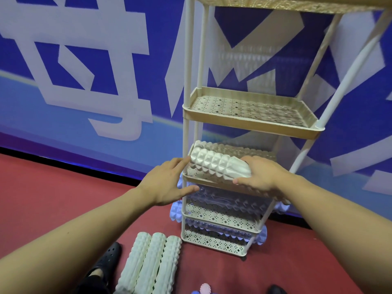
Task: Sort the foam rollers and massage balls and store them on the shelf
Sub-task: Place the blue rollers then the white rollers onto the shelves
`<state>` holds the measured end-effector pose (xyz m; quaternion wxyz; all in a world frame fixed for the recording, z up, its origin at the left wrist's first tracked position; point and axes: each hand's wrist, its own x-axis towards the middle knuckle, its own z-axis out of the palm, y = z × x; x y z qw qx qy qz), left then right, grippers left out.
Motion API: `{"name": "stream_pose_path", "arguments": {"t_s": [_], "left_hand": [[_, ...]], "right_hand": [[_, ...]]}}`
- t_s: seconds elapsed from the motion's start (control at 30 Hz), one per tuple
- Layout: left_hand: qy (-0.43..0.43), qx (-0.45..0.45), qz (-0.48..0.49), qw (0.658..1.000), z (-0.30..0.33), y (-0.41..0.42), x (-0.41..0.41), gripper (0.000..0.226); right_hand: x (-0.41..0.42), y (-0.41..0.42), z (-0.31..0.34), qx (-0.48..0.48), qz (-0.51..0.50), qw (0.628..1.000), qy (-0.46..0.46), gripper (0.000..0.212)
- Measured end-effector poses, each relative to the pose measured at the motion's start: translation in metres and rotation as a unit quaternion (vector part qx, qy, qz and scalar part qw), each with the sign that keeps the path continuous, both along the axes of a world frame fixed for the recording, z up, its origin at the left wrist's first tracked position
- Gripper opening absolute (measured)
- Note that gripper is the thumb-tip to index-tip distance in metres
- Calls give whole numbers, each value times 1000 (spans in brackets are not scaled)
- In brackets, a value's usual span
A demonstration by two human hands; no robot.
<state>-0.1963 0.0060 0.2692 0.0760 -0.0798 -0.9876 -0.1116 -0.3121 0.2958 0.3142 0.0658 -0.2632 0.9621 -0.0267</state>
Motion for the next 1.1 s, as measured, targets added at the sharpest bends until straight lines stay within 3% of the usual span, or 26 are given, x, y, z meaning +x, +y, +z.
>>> {"name": "stream_pose_path", "arguments": {"t_s": [0.13, 0.37, 0.53, 0.7, 0.8, 0.87, 0.97, 1.03, 1.1], "left_hand": [[5, -78, -31, 996, -8, -3, 8, 95], [-40, -81, -20, 996, -42, -14, 17, 96], [-58, -93, -27, 994, -56, -15, 16, 97], [-82, -90, -17, 992, -64, -14, 18, 95], [-88, -90, -11, 992, -64, -13, 24, 99], [-89, -88, -9, 992, -64, -16, 27, 104], [-101, -83, 3, 991, -75, -26, 32, 103], [-114, -80, 18, 990, -87, -35, 37, 97], [-140, -69, 42, 987, -101, -44, 46, 93]], "right_hand": [[-5, -16, 1, 47, -7, 999, 22, 63], [-23, -45, 4, 102, -19, 995, 13, 59], [-34, -43, -11, 79, -53, 993, -75, 51], [-29, -41, -25, 31, -66, 996, -61, 60], [-25, -41, -24, 50, -53, 997, -26, 49], [-14, -45, -28, 24, -32, 998, 45, 44], [18, -56, -50, -129, 82, 977, 151, 43], [43, -65, -74, -181, 167, 956, 162, 38], [64, -76, -109, -144, 206, 960, 124, 41]]}}
